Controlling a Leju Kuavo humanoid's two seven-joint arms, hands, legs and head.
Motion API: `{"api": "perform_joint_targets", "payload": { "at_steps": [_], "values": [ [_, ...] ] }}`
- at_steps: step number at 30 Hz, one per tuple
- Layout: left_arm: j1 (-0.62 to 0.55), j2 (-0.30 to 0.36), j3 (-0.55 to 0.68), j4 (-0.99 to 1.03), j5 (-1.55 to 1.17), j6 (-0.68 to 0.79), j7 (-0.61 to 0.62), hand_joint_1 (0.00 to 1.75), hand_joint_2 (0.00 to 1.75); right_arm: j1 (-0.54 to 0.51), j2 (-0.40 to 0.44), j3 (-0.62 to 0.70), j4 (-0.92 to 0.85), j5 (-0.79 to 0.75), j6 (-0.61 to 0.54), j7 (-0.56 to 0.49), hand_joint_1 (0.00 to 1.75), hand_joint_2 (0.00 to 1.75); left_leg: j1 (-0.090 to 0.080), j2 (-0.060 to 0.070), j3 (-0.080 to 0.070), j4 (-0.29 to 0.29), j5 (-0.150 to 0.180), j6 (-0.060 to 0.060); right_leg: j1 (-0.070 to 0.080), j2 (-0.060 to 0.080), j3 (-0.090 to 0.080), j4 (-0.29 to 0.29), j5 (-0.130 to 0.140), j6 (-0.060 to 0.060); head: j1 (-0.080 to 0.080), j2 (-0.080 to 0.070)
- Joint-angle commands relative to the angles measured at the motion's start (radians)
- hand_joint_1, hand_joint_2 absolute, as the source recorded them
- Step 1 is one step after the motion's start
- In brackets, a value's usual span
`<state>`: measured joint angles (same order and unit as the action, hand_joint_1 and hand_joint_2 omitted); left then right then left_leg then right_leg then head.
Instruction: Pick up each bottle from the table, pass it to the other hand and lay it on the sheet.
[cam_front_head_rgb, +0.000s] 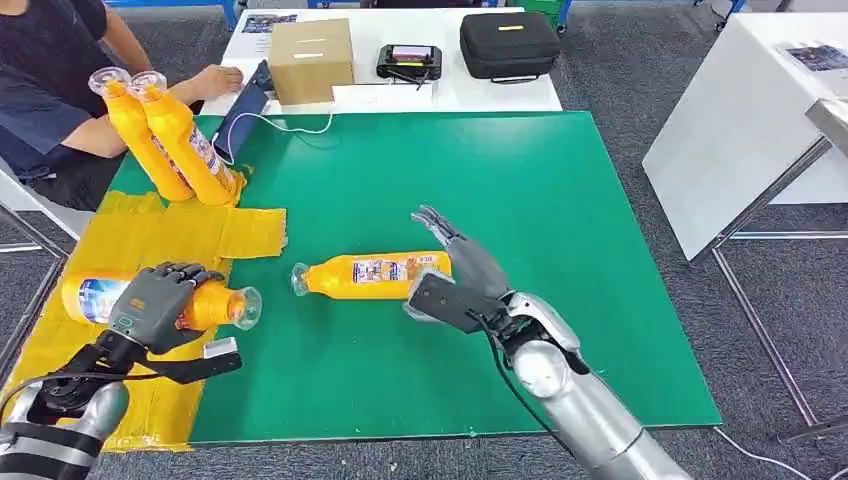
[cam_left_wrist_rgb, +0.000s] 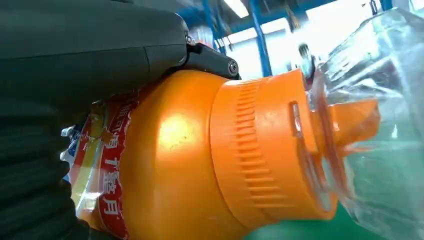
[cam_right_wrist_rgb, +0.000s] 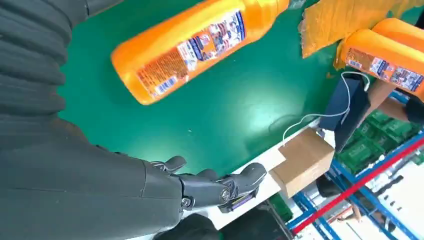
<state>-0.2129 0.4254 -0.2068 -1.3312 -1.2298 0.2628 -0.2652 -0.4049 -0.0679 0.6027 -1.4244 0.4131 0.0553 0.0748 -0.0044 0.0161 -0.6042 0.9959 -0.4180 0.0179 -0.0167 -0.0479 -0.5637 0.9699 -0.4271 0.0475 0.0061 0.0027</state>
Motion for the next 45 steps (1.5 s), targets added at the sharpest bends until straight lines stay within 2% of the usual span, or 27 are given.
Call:
{"api": "perform_joint_targets", "payload": {
  "at_steps": [1, 3, 4, 5, 6, 9, 11, 17, 20, 26, 35, 36, 41, 45],
  "values": [
    [-0.073, 0.085, -0.105, 0.23, 0.052, -0.03, -0.05, 1.75, 1.75, -0.146, 0.036, 0.064, 0.2, -0.012, 0.016, 0.008, 0.0, 1.75, 0.001, 0.0, 0.002, -0.001, 0.0, -0.001, 0.0, 0.003, 0.002, 0.0, 0.0, -0.001, 0.0, 0.0],
    [-0.073, 0.075, -0.105, 0.233, 0.096, -0.043, -0.069, 1.75, 1.75, -0.157, 0.035, 0.075, 0.209, -0.016, 0.017, 0.011, 0.0, 1.75, 0.002, -0.001, 0.004, 0.0, -0.001, -0.003, 0.002, 0.004, 0.004, 0.0, -0.001, -0.003, 0.0, 0.0],
    [-0.065, 0.079, -0.112, 0.23, 0.096, -0.029, -0.079, 0.0, 1.75, -0.169, 0.039, 0.08, 0.221, -0.019, 0.018, 0.014, 0.0, 1.75, 0.001, -0.001, 0.002, 0.0, 0.0, -0.002, 0.001, 0.002, 0.003, 0.0, -0.001, -0.002, 0.0, 0.0],
    [-0.058, 0.079, -0.112, 0.231, 0.109, -0.017, -0.095, 0.0, 1.75, -0.186, 0.047, 0.083, 0.241, -0.025, 0.021, 0.019, 0.0, 1.75, 0.002, -0.002, 0.003, 0.0, -0.001, -0.002, 0.001, 0.004, 0.004, 0.0, -0.001, -0.002, 0.0, 0.0],
    [-0.065, 0.069, -0.112, 0.246, 0.117, -0.023, -0.088, 0.0, 0.0, -0.213, 0.061, 0.089, 0.279, -0.03, 0.026, 0.03, 0.0, 1.75, 0.001, 0.0, 0.002, 0.0, 0.0, -0.002, 0.0, 0.004, 0.002, 0.0, -0.001, -0.001, 0.0, 0.0],
    [-0.107, 0.054, -0.121, 0.276, 0.18, -0.046, -0.132, 0.0, 0.0, -0.308, 0.114, 0.127, 0.427, -0.018, 0.049, 0.064, 0.0, 1.75, 0.001, 0.001, 0.003, 0.001, -0.001, -0.002, 0.001, 0.006, 0.003, 0.001, 0.0, -0.002, 0.0, 0.0],
    [-0.135, 0.046, -0.129, 0.291, 0.189, -0.059, -0.138, 0.0, 0.0, -0.339, 0.134, 0.139, 0.483, -0.013, 0.054, 0.067, 0.0, 1.75, 0.0, 0.0, 0.0, 0.0, 0.001, -0.002, 0.0, 0.003, 0.0, 0.001, 0.0, -0.002, 0.0, 0.0],
    [-0.21, -0.007, -0.137, 0.295, 0.345, -0.135, -0.229, 0.0, 0.0, -0.461, 0.243, 0.241, 0.8, 0.038, 0.119, 0.097, 0.0, 1.75, 0.001, -0.002, 0.001, 0.0, 0.003, -0.002, 0.0, 0.002, 0.001, 0.001, 0.0, -0.002, 0.0, 0.0],
    [-0.214, -0.01, -0.142, 0.286, 0.349, -0.143, -0.224, 0.0, 0.0, -0.463, 0.252, 0.244, 0.816, 0.038, 0.112, 0.092, 0.0, 1.75, 0.001, -0.003, 0.001, 0.0, 0.003, -0.003, 0.0, 0.0, 0.001, 0.002, 0.0, -0.001, 0.0, 0.0],
    [-0.194, -0.057, -0.079, 0.206, 0.577, -0.263, -0.331, 0.0, 0.0, -0.481, 0.267, 0.26, 0.984, 0.069, 0.114, 0.098, 0.0, 1.75, 0.001, -0.004, 0.002, 0.0, 0.003, -0.003, 0.0, 0.0, 0.002, 0.001, -0.001, -0.001, 0.0, 0.0],
    [-0.19, -0.057, -0.078, 0.196, 0.578, -0.265, -0.329, 0.0, 0.0, -0.483, 0.268, 0.26, 0.99, 0.071, 0.112, 0.093, 0.0, 1.75, 0.001, -0.003, 0.0, 0.001, 0.003, -0.003, 0.0, 0.001, 0.0, 0.002, 0.0, -0.001, 0.0, 0.0],
    [-0.182, -0.076, -0.048, 0.184, 0.635, -0.289, -0.361, 0.0, 0.0, -0.487, 0.27, 0.265, 1.003, 0.079, 0.131, 0.107, 0.0, 1.75, 0.002, -0.004, 0.0, 0.001, 0.002, -0.003, 0.001, 0.001, 0.001, 0.002, -0.001, -0.002, 0.001, 0.0],
    [-0.143, -0.137, 0.057, 0.053, 0.754, -0.363, -0.389, 0.0, 0.0, -0.482, 0.254, 0.301, 1.063, 0.166, 0.14, 0.135, 0.0, 1.75, 0.002, -0.005, 0.0, 0.001, 0.002, -0.003, 0.001, 0.0, 0.001, 0.002, -0.001, -0.001, 0.0, 0.0],
    [-0.089, -0.166, 0.128, -0.035, 0.8, -0.4, -0.408, 0.0, 0.0, -0.448, 0.229, 0.366, 1.088, 0.313, 0.106, 0.216, 0.0, 1.75, 0.001, -0.003, 0.001, 0.0, 0.002, -0.002, 0.001, 0.001, 0.002, 0.001, 0.0, -0.001, 0.0, 0.0]
  ]
}}
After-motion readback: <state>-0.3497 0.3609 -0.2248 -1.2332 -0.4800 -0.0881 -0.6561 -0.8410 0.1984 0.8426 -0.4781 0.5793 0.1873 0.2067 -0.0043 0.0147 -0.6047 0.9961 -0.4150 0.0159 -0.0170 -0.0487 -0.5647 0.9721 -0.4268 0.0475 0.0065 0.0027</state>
